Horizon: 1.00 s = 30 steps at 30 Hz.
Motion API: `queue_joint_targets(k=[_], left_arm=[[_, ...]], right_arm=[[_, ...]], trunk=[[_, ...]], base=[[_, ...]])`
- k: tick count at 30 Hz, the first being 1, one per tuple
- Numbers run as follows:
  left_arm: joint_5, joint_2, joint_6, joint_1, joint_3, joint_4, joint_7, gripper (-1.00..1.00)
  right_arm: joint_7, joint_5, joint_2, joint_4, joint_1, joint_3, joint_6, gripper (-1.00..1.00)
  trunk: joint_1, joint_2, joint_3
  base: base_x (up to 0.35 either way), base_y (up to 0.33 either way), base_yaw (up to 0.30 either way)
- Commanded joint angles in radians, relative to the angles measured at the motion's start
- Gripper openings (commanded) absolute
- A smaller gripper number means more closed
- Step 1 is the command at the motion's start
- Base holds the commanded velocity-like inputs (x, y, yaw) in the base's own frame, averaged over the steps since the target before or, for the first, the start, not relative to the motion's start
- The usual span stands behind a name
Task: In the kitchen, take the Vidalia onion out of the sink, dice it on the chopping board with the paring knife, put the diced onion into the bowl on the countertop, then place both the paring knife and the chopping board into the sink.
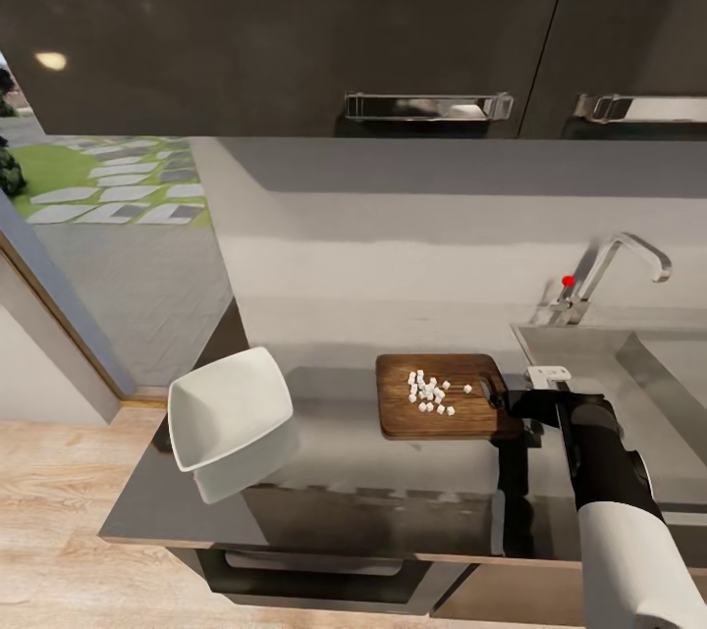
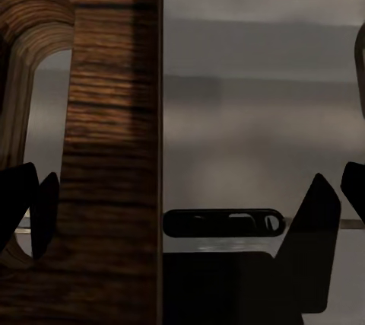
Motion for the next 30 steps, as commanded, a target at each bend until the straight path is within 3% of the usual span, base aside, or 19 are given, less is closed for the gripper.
queue_joint_targets(k=[1, 7, 8, 30], left_arm=[[0.007, -0.001, -0.006, -0.002, -0.008, 0.004, 0.001, 1.0], [0.007, 0.0, -0.006, -0.002, -0.009, 0.004, 0.001, 1.0], [0.007, 0.0, -0.006, -0.002, -0.008, 0.004, 0.001, 1.0], [0.007, 0.001, -0.006, -0.002, -0.008, 0.004, 0.002, 1.0]], right_arm=[[0.01, 0.016, 0.0, 0.0, 0.0, -0.001, 0.002, 1.0], [0.01, 0.016, 0.0, 0.0, 0.0, -0.001, 0.001, 1.0], [0.011, 0.016, 0.0, 0.0, 0.0, -0.001, 0.002, -1.0], [0.01, 0.015, 0.003, 0.0, 0.0, -0.001, 0.002, -1.0]], trunk=[[0.0, -0.001, -0.003], [0.0, -0.001, -0.004], [0.0, -0.001, -0.004], [0.0, -0.001, 0.001]], base=[[0.0, 0.0, 0.0], [0.0, 0.0, 0.0], [0.0, 0.0, 0.0], [0.0, 0.0, 0.0]])
